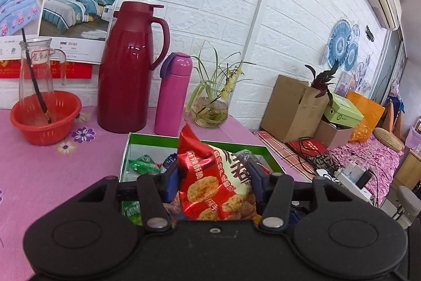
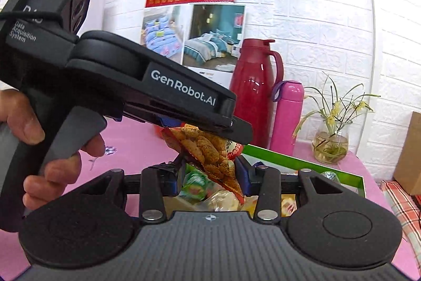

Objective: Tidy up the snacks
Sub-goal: 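Carry the red chip bag over the green box and open the right tool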

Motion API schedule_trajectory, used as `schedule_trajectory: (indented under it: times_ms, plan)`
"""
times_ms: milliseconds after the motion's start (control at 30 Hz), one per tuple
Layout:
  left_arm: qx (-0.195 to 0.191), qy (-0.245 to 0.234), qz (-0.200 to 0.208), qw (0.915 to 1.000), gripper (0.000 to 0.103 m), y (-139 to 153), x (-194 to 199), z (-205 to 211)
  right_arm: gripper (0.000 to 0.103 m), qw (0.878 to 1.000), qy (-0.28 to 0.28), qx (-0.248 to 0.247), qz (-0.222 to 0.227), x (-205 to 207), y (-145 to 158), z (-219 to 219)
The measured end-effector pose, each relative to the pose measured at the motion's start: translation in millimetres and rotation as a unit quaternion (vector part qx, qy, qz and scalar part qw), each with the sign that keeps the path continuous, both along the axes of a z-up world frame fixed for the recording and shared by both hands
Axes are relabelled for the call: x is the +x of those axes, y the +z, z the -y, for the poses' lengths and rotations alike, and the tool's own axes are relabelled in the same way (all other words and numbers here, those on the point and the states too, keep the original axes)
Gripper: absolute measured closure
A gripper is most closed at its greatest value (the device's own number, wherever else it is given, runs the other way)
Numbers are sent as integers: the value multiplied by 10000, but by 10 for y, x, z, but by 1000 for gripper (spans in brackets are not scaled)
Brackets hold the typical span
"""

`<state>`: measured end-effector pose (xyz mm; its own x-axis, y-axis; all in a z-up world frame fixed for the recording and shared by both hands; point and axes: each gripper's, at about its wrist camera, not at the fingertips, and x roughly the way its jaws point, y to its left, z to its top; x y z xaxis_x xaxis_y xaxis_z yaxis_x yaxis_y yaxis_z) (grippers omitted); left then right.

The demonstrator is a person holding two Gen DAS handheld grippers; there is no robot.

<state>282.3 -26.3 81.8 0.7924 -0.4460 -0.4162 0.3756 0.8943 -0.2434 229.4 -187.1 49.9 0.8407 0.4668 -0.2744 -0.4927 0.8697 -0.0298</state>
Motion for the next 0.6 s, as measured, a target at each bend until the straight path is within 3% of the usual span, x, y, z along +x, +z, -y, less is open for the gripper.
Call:
schedule_trajectory:
  times_ms: [367,400,433,467,600]
  plan:
    - [-2,44,-225,9997,30,-239,481,21,33,9997,-91,-138,-182,445,-199,3]
    - [26,97,-224,9997,15,-270,495,23,30,9995,-151,-197,-189,465,-222,-4]
    - [63,159,-230,9996,0,-298,501,23,13,9991,-288,-267,-173,487,-249,-12]
    - [91,273,-223,9993,0,-324,497,20,1,9988,-403,-262,-115,485,-263,-2]
    - [287,451,-144,9985,0,-369,460,-12,0,9988,-385,-254,-150,442,-267,56]
